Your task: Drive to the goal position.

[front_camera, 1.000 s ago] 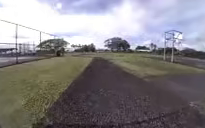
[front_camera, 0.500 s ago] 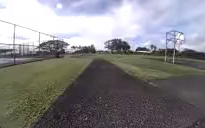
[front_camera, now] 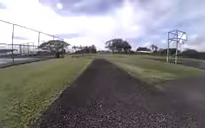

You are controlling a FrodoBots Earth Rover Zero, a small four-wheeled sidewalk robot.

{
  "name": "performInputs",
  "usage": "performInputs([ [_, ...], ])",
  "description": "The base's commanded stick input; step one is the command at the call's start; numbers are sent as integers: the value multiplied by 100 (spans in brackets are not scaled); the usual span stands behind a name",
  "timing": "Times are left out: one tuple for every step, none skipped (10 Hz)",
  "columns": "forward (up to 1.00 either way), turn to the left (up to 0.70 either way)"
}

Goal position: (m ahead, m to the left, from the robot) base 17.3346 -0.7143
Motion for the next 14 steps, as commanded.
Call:
performInputs([
  [50,0],
  [50,0],
  [50,0],
  [50,0],
  [50,0],
  [50,0],
  [50,-7],
  [50,-28],
  [50,-49],
  [50,-50],
  [50,-28],
  [50,0],
  [50,0],
  [50,0],
])
